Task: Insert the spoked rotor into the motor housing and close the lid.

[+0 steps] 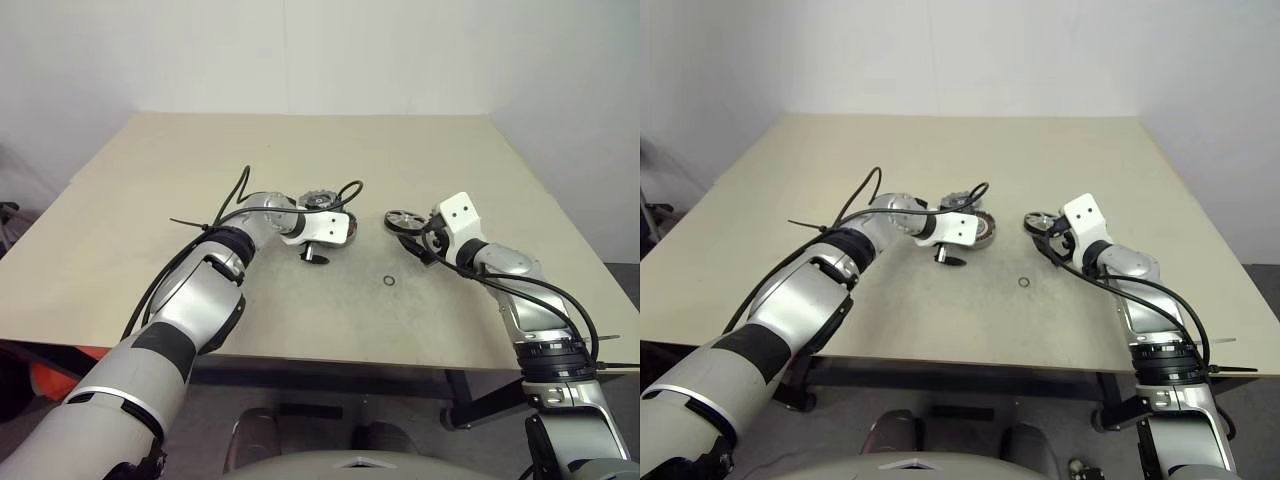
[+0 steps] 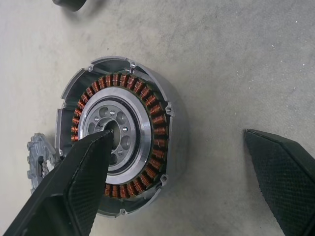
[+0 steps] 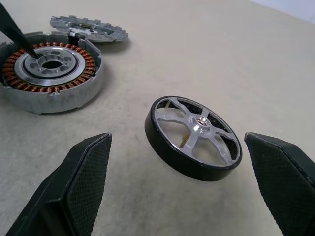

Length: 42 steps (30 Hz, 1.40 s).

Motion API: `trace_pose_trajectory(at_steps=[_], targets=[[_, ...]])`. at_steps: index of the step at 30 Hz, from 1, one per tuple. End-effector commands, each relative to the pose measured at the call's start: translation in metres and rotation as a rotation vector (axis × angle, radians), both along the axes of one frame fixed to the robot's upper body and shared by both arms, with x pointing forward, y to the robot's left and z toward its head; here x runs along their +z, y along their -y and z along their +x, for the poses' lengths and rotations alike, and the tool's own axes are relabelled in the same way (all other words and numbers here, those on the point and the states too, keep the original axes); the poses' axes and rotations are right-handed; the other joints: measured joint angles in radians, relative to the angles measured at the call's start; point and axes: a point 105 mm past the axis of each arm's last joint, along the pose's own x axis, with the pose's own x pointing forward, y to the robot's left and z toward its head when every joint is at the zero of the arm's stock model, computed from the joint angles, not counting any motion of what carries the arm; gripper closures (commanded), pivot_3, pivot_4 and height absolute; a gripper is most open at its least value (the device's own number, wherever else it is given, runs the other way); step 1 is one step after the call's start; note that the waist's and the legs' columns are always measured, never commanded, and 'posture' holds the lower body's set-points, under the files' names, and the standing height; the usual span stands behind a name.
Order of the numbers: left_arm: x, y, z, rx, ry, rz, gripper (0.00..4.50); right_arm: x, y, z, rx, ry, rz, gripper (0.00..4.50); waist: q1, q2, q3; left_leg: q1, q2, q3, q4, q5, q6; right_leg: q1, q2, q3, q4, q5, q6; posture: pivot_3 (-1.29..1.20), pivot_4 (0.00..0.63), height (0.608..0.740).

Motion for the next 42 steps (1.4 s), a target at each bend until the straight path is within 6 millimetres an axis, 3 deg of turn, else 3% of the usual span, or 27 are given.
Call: trace_pose_trajectory(at_steps=[1,5,12,15,18,29,32,35,42], targets=[[0.000,0.000,0.000,-0.005,-0.004,0.008,0.39,0.033,-0.003,0.006,-0.001,0.106,0.026,0.00,0.000,0.000,0.000,0.000,0.000,0.000,0.000,0.000,0.000,0.000,0.000,0.000,0.000,0.000,0.000,0.00,0.000,0.740],[-0.001,0.001,-0.002,-0.012,-0.010,0.014,1.58,0.036,-0.004,0.008,-0.003,0.114,0.027,0.00,0.000,0.000,0.000,0.000,0.000,0.000,0.000,0.000,0.000,0.000,0.000,0.000,0.000,0.000,0.000,0.00,0.000,0.740],[0.002,0.001,0.000,-0.021,0.011,0.024,1.58,0.037,-0.005,0.010,-0.006,0.117,0.026,0.00,0.000,0.000,0.000,0.001,0.000,0.000,0.000,0.000,0.000,0.001,-0.001,0.000,0.000,0.000,0.000,0.00,0.000,0.740],[0.006,0.004,-0.001,-0.034,0.011,0.011,2.06,0.037,-0.005,0.011,-0.007,0.118,0.023,0.00,0.000,0.000,0.000,0.001,0.000,0.000,0.000,0.000,0.000,0.001,-0.001,0.000,0.000,0.000,0.000,0.00,0.000,0.740],[0.007,0.005,0.000,-0.034,0.024,0.012,3.00,0.039,-0.005,0.012,-0.007,0.122,0.023,0.00,0.000,0.000,0.000,0.001,0.000,0.000,0.000,0.000,0.000,0.001,-0.001,0.000,0.000,0.000,0.000,0.00,0.000,0.740],[0.014,0.005,-0.004,-0.100,0.015,0.028,3.00,0.038,-0.005,0.012,-0.014,0.125,0.026,0.00,0.001,-0.001,0.000,0.000,-0.001,0.000,0.000,0.000,0.000,0.001,-0.002,0.000,0.000,0.000,0.000,0.00,0.000,0.740],[0.013,0.003,-0.004,-0.102,0.013,0.034,3.58,0.038,-0.004,0.012,-0.017,0.128,0.028,0.00,0.001,-0.001,0.000,0.000,-0.001,0.000,-0.001,0.000,0.000,0.001,-0.002,0.000,-0.001,0.000,0.000,0.00,0.000,0.740],[0.013,0.004,-0.003,-0.102,0.032,0.037,4.44,0.039,-0.004,0.012,-0.020,0.130,0.029,0.00,0.001,-0.001,0.001,0.000,-0.001,0.000,-0.004,0.000,0.000,0.000,-0.002,-0.001,-0.003,0.000,0.000,0.00,0.000,0.740],[0.022,0.006,-0.003,-0.136,0.052,0.039,4.44,0.039,-0.004,0.014,-0.021,0.130,0.029,0.00,0.001,-0.001,0.001,0.000,-0.001,0.000,-0.005,0.000,0.000,0.000,-0.002,-0.001,-0.005,0.000,0.000,0.00,0.000,0.740]])
